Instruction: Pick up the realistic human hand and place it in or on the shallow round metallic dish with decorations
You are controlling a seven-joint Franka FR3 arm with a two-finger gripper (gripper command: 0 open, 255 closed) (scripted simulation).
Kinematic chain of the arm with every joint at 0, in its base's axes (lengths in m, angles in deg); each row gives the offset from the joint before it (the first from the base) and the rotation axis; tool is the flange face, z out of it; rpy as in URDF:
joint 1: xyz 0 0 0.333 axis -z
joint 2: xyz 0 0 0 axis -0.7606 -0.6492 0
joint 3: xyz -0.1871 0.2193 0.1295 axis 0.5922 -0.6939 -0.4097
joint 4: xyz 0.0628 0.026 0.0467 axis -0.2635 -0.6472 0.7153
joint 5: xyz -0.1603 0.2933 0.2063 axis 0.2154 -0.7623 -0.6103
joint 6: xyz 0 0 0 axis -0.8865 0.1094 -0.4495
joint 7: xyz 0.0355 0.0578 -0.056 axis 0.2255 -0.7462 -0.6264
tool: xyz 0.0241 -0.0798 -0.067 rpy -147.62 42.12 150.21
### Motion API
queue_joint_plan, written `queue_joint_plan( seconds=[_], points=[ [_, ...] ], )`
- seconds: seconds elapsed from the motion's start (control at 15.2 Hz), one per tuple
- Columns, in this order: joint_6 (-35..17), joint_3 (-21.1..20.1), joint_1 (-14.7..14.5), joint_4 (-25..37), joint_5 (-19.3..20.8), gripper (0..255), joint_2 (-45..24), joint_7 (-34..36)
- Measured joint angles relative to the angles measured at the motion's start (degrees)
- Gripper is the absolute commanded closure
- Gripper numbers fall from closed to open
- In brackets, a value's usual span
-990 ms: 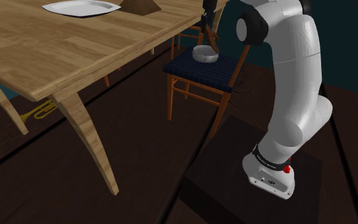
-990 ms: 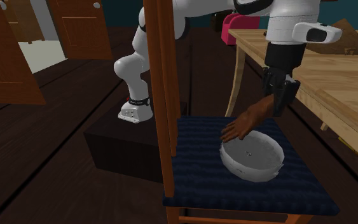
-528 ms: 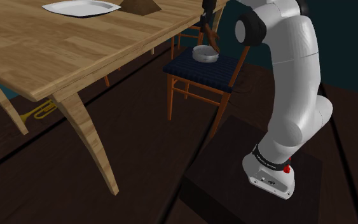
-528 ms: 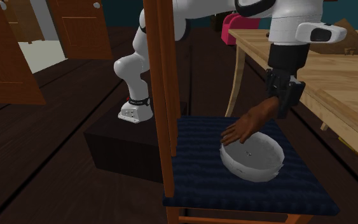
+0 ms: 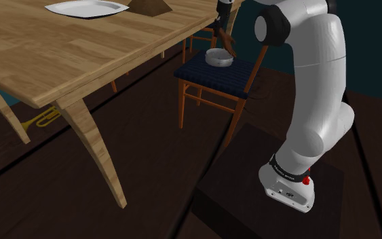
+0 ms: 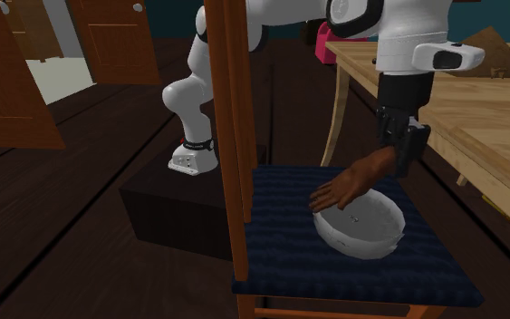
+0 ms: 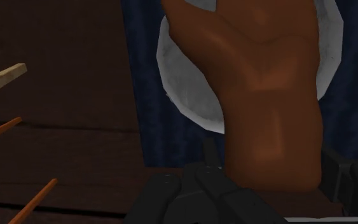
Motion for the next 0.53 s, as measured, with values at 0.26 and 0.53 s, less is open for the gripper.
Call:
queue_joint_plan(
  seconds=[0.26, 0.53],
  points=[
    [-4.58, -0.2, -0.86, -5.55, 0.53, 255, 2.19, -0.28],
    [-0.11, -0.87, 0.62, -1.64, 0.13, 255, 0.27, -0.21]
  ],
)
